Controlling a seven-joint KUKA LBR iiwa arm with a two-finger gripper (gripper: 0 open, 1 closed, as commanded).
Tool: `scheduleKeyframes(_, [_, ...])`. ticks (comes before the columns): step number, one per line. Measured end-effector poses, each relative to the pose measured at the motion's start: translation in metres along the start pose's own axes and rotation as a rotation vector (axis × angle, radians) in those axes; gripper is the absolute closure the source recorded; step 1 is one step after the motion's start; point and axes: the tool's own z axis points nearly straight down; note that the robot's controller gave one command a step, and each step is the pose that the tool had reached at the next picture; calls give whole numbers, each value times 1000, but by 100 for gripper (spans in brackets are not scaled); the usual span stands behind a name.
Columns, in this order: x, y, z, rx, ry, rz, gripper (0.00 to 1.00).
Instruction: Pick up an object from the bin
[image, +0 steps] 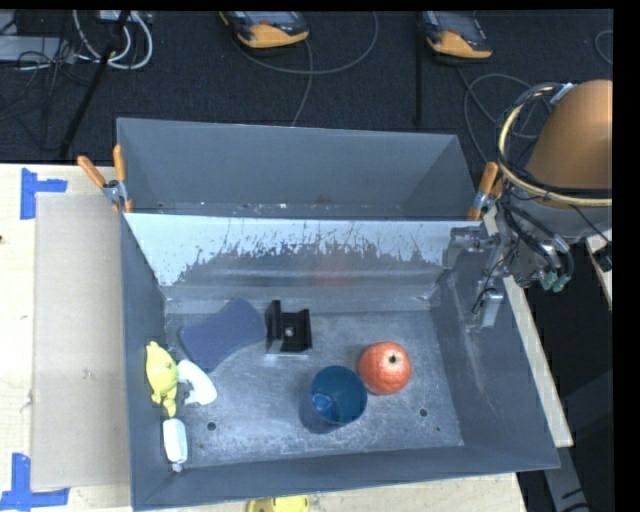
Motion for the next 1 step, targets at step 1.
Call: scheduleKeyframes(1, [-1,1,-5,1,-8,-2,0])
